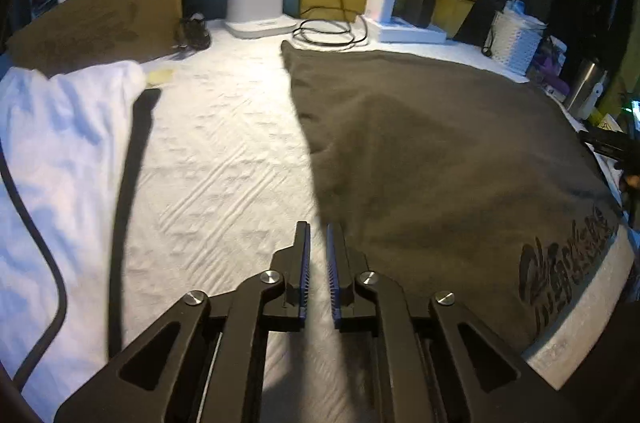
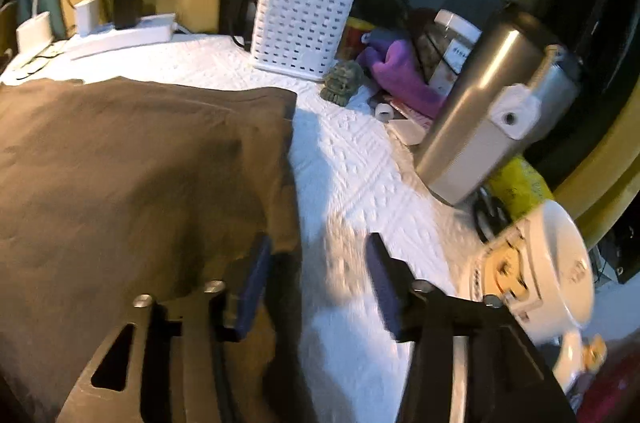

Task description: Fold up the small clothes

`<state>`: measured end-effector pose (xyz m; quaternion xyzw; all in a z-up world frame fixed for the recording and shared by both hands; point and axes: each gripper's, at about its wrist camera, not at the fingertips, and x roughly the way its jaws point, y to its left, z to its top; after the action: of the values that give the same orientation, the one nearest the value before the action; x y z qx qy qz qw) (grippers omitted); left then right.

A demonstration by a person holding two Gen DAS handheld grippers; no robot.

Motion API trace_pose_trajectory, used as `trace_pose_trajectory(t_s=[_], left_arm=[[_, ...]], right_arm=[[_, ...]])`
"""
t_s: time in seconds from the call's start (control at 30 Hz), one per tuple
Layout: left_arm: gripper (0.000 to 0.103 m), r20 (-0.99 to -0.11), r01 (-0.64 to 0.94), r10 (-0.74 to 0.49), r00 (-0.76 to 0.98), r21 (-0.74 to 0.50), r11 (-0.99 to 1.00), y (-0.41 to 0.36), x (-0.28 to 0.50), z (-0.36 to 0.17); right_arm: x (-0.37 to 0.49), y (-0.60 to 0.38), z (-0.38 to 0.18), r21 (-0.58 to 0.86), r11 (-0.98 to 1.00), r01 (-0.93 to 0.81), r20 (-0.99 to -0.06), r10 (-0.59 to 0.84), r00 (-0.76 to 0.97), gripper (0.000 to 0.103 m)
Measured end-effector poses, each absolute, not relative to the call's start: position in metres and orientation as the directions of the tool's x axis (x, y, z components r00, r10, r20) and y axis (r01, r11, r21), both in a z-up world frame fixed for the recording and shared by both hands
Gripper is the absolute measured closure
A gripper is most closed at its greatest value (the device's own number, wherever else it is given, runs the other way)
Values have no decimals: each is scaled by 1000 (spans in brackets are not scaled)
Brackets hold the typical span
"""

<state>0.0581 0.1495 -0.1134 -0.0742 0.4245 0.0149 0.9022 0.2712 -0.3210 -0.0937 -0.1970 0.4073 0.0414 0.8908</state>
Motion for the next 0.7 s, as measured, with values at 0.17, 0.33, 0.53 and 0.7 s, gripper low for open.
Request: trace_pose_trajectory(t_s=[0.17, 0.33, 0.53, 0.7], left_arm=[[51, -759, -50, -128, 639, -206, 977, 145, 29, -105], [51, -803, -24, -157, 575, -208, 978, 131, 7, -122], [51, -800, 25, -118, 588, -128, 991, 116, -6, -121], [90, -778, 101, -140, 612, -100, 990, 105, -10, -125]], right_arm=[[222, -332, -82, -247, 940, -236, -742, -27, 670, 34], [177, -334, -89, -190, 950, -248, -762, 16, 647, 34], [148, -349, -96, -142, 965, -220, -770, 33, 637, 34], [139, -362, -103, -133, 971, -198, -774, 23, 633, 35]])
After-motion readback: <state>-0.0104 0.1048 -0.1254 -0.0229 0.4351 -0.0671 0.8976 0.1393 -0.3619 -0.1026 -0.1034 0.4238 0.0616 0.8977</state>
